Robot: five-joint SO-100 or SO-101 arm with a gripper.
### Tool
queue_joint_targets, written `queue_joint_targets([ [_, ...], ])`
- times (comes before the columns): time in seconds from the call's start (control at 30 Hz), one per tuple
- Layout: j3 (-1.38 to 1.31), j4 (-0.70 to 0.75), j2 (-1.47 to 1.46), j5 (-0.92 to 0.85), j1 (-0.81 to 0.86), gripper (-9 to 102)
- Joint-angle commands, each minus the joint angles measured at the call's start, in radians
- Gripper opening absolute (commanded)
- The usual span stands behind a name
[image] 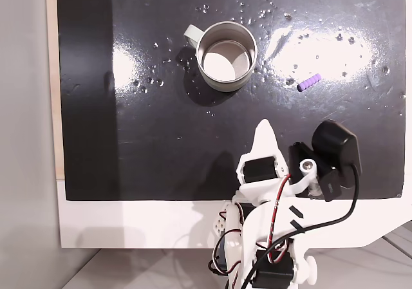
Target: Grasp a pengrip and put it in the cup.
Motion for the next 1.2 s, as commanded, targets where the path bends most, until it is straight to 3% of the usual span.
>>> queue_joint_targets([
  [0.0,-0.163,0.032,-0.049,-0.083,0.08,0],
  [0.3,-0.209,-0.044,-0.077,-0.189,0.376,0],
  [0.6,-0.236,-0.101,-0.301,-0.305,0.604,0],
  [0.97,-0.06,-0.239,-0.52,-0.574,0.713,0],
  [1.17,0.029,-0.39,-0.626,-0.595,0.724,0],
])
